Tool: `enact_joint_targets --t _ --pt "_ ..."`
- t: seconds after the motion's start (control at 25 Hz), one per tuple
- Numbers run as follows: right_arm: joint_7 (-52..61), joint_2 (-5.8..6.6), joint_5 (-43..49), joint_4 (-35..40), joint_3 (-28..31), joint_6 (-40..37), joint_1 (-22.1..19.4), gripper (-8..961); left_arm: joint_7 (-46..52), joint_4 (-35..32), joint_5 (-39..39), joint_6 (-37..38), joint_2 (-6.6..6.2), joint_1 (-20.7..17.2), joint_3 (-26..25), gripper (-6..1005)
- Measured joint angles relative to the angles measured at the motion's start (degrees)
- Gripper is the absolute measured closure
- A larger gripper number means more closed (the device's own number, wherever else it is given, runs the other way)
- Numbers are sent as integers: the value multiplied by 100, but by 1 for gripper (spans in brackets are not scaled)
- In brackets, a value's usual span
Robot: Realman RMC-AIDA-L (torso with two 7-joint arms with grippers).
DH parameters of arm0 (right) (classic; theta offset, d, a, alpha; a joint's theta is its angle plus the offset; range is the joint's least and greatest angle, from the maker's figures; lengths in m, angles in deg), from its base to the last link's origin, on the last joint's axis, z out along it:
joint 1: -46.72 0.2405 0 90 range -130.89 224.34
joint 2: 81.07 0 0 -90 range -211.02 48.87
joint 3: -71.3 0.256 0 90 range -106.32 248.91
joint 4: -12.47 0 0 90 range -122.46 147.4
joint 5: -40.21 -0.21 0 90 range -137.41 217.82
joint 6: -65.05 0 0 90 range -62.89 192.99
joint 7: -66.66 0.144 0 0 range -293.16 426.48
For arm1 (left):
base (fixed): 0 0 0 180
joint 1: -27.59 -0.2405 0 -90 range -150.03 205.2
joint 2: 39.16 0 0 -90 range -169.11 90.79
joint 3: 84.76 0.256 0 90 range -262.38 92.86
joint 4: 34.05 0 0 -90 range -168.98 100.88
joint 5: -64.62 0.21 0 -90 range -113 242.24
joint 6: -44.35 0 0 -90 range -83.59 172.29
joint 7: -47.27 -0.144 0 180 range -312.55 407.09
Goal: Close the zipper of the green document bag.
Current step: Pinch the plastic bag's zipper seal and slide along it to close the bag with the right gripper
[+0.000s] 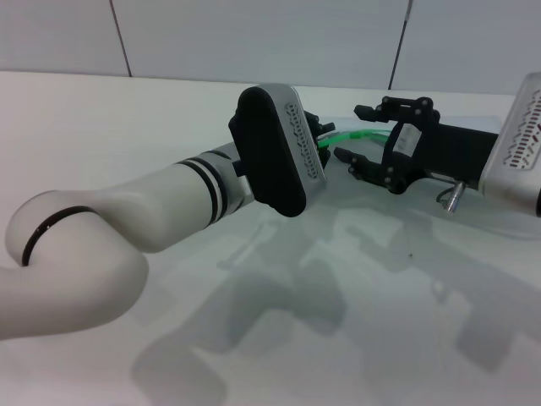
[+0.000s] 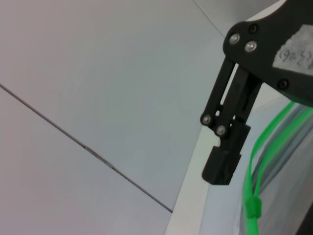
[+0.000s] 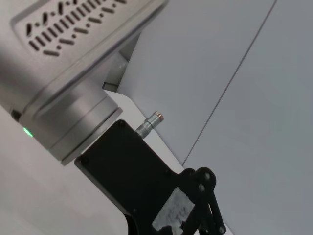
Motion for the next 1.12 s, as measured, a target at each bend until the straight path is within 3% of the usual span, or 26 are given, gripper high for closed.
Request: enact_joint_targets --t 0.24,0.48,0.72,1.12 --pt "-297 -3 -5 -8 -52 142 0 359 -3 -30 0 0 1 -16 0 945" --pt "-471 -11 -19 11 -409 657 -8 466 0 -34 0 21 2 -25 -9 944" --pt "-635 -11 -18 88 -999 1430 -30 483 1 -34 0 40 2 -27 -27 944" --pt "-652 -16 -27 163 -1187 1886 -71 511 2 -34 0 44 8 -40 -50 944"
